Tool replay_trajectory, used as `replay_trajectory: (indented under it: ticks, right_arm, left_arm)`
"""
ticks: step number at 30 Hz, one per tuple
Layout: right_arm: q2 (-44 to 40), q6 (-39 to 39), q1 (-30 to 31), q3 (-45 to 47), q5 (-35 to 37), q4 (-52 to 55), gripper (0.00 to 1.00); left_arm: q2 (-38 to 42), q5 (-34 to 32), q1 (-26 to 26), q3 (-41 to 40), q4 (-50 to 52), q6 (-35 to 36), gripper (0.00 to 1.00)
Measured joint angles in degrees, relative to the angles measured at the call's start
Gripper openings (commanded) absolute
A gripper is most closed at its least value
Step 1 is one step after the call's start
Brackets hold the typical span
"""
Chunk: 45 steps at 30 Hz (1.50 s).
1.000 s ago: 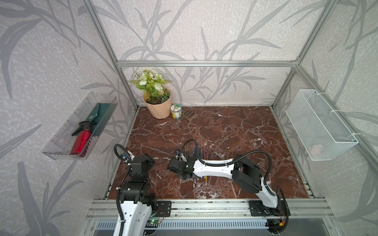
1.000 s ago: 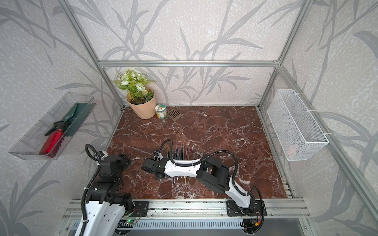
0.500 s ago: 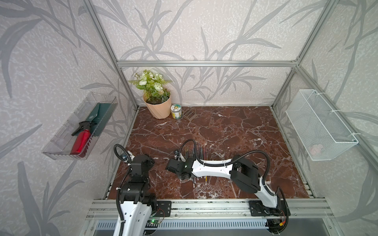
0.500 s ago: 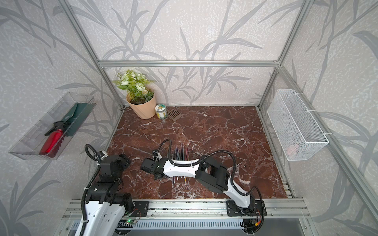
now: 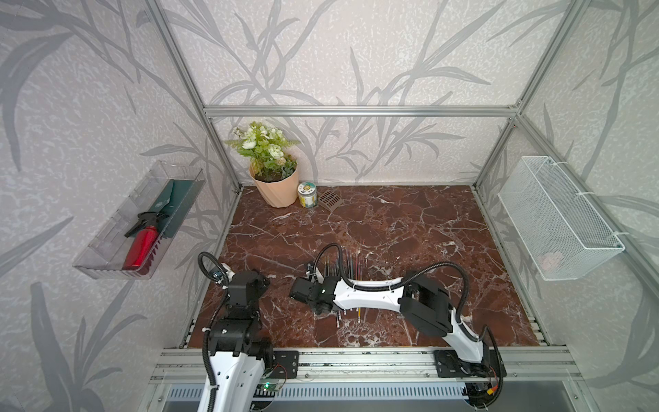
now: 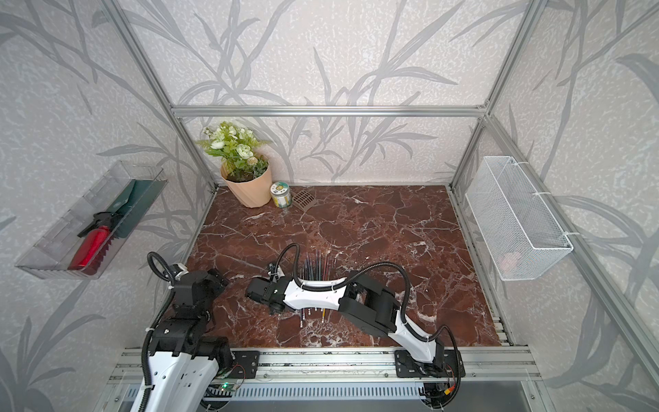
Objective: Remove the protective cover of the pencils
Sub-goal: Pick up the pencil from the center of the board.
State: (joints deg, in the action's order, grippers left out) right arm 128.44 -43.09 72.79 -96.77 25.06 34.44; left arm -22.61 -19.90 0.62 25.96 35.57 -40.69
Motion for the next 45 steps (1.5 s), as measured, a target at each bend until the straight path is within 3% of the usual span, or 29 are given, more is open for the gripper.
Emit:
replay_trajectory:
  ticks: [23, 45]
  right_arm:
    - [0.63, -2.19, -1.64, 0.09, -0.04, -0.28, 0.33]
    - [2.69, -1.66, -1.99, -3.39, -2.03, -0.24, 0.09]
  left_arm:
    - [0.76, 0.02, 0.0, -0.31, 0.07, -0.02, 0.8]
    - [0.79, 0.0, 0.0, -0.31, 0.07, -0.04, 0.81]
